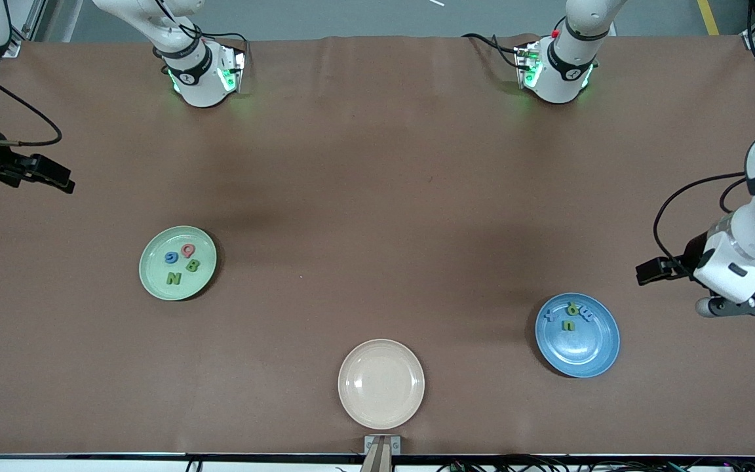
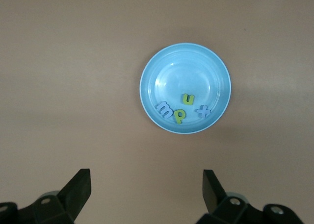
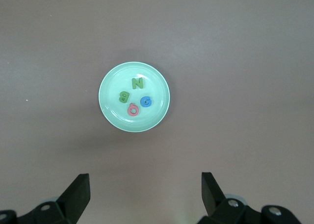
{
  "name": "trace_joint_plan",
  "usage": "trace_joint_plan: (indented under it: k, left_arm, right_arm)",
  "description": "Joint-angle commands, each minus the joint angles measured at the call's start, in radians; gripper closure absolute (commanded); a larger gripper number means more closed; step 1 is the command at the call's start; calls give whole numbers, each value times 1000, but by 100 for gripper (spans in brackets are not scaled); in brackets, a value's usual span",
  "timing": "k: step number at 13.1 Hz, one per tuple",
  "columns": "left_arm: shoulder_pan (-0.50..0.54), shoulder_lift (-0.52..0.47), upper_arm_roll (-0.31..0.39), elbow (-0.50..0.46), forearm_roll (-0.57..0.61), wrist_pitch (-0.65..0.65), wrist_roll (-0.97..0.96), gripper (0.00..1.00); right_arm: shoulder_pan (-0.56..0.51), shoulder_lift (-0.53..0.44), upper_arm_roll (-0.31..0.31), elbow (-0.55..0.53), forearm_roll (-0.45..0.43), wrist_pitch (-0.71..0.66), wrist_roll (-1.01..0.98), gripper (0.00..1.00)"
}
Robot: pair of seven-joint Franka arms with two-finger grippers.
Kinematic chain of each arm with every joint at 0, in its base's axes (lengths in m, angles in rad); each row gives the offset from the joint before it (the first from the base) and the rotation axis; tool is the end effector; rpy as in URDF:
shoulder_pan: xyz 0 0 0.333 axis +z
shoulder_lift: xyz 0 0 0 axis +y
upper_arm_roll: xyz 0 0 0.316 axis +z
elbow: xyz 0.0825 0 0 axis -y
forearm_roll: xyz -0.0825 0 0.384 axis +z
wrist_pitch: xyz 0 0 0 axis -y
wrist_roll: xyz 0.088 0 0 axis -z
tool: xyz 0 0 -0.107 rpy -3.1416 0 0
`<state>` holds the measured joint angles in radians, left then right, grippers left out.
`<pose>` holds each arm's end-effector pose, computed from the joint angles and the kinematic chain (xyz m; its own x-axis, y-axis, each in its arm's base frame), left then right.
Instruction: Sort upper and lower case letters into plates
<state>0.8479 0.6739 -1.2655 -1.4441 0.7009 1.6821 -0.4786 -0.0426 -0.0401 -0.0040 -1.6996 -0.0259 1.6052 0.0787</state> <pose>0.6642 -0.0274 0.4921 0.9966 0.0669 0.0488 0.0690 -0.9967 -0.0426 0.5409 -0.0280 0.5886 0.9909 -0.1240 -0.0521 -0.1226 -0.9920 0.0298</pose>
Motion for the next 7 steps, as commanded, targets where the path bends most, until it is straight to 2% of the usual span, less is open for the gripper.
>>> trace_joint_plan:
  k: [1, 2, 3, 6, 7]
  left_arm:
    - [-7, -68, -5, 5, -8, -45, 20, 0]
    - [-6, -83, -26, 7, -8, -50, 20, 0]
    - [-7, -89, -28, 8, -11, -51, 23, 0]
    - [-38, -198, -14, 21, -38, -76, 29, 0]
    - [-61, -229, 12, 22, -76, -109, 29, 0]
  right_arm:
    - [48, -72, -28, -63, 11, -1, 6, 0]
    - [75, -92, -66, -74, 12, -2, 6, 0]
    - [78, -112, -73, -86, 11, -4, 4, 0]
    - [67, -156, -74, -120, 11, -1, 0, 0]
    - [60, -156, -73, -120, 11, 1, -1, 0]
